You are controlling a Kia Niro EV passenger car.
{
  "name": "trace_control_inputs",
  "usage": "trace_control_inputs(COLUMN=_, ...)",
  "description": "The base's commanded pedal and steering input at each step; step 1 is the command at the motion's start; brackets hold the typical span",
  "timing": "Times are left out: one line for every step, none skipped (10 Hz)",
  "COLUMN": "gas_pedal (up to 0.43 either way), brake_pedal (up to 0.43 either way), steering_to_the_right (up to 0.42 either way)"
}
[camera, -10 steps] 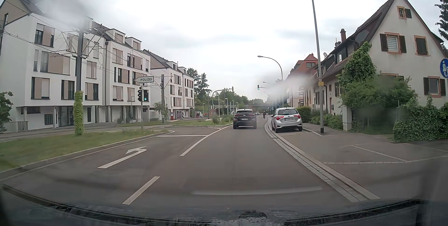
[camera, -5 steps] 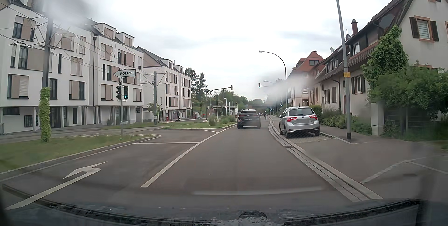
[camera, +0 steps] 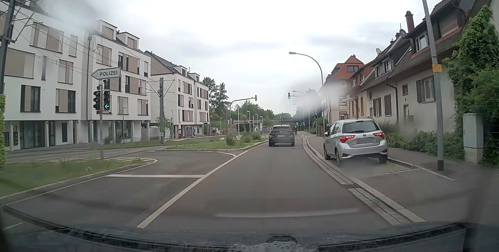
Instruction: Follow the waypoints while adhering to traffic rules and regulations
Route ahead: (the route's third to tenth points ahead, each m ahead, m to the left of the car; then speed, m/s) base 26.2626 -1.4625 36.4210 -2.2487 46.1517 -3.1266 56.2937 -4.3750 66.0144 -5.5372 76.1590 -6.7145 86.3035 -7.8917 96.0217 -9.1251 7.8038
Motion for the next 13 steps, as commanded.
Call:
trace_control_inputs(gas_pedal=0.059, brake_pedal=0.000, steering_to_the_right=0.018)
trace_control_inputs(gas_pedal=0.059, brake_pedal=0.000, steering_to_the_right=0.021)
trace_control_inputs(gas_pedal=0.059, brake_pedal=0.000, steering_to_the_right=0.026)
trace_control_inputs(gas_pedal=0.059, brake_pedal=0.000, steering_to_the_right=0.032)
trace_control_inputs(gas_pedal=0.059, brake_pedal=0.000, steering_to_the_right=0.034)
trace_control_inputs(gas_pedal=0.059, brake_pedal=0.000, steering_to_the_right=0.035)
trace_control_inputs(gas_pedal=0.059, brake_pedal=0.000, steering_to_the_right=0.035)
trace_control_inputs(gas_pedal=0.059, brake_pedal=0.000, steering_to_the_right=0.036)
trace_control_inputs(gas_pedal=0.059, brake_pedal=0.000, steering_to_the_right=0.036)
trace_control_inputs(gas_pedal=0.059, brake_pedal=0.000, steering_to_the_right=0.036)
trace_control_inputs(gas_pedal=0.059, brake_pedal=0.000, steering_to_the_right=0.036)
trace_control_inputs(gas_pedal=0.059, brake_pedal=0.000, steering_to_the_right=0.036)
trace_control_inputs(gas_pedal=0.059, brake_pedal=0.000, steering_to_the_right=0.036)
